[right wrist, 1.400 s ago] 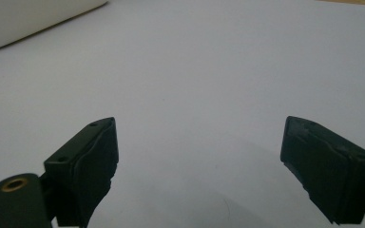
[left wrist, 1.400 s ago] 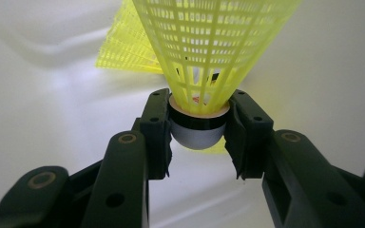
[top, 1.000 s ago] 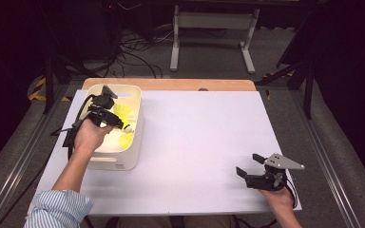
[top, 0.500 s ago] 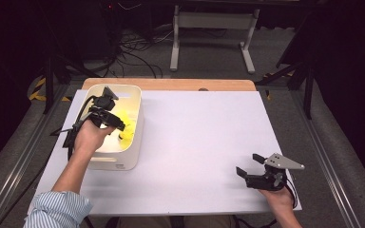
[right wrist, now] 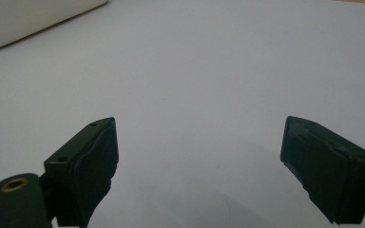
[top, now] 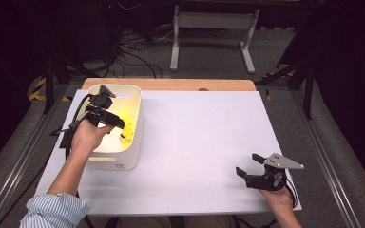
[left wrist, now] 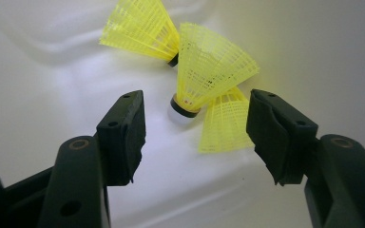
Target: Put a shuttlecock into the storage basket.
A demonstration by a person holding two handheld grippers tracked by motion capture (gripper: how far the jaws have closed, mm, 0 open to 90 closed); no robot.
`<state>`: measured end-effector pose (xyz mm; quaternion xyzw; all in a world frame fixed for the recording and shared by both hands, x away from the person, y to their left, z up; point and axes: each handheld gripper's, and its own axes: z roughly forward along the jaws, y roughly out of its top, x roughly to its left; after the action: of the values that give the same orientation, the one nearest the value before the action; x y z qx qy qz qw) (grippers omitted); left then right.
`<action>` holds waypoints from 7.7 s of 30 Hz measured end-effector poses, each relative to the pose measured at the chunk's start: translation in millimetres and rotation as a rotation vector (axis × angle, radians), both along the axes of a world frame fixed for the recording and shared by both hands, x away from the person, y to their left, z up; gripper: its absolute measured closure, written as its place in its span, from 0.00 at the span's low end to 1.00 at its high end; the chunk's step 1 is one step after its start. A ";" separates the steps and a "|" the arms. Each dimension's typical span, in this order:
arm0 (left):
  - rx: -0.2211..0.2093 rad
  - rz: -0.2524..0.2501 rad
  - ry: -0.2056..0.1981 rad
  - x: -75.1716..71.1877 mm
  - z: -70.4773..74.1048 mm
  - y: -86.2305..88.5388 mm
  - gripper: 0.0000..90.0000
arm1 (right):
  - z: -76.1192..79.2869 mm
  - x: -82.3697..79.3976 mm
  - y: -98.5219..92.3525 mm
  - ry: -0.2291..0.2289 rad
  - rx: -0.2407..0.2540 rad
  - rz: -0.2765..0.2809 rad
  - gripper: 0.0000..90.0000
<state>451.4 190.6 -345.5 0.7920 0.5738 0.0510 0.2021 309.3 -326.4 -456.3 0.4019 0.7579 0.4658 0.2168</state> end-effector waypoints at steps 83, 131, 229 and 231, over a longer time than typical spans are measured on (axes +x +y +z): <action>-0.001 0.121 -0.117 -28.2 43.2 75.1 0.43 | -0.7 0.5 0.7 0.006 -0.004 -0.001 0.15; 0.009 0.274 -0.144 -47.1 33.6 127.9 0.46 | -0.6 0.9 0.4 0.006 0.000 0.001 0.15; -0.024 0.264 -0.188 -104.8 -27.1 131.7 0.33 | 0.5 -0.6 1.8 -0.005 -0.001 0.002 0.15; -0.025 0.264 -0.189 -105.9 -28.5 131.5 0.33 | 0.6 -0.7 2.0 -0.006 -0.001 0.003 0.15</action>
<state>345.4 322.1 -374.0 0.6988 0.6521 0.1441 0.2565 308.6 -324.4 -455.7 0.3994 0.7580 0.4671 0.2185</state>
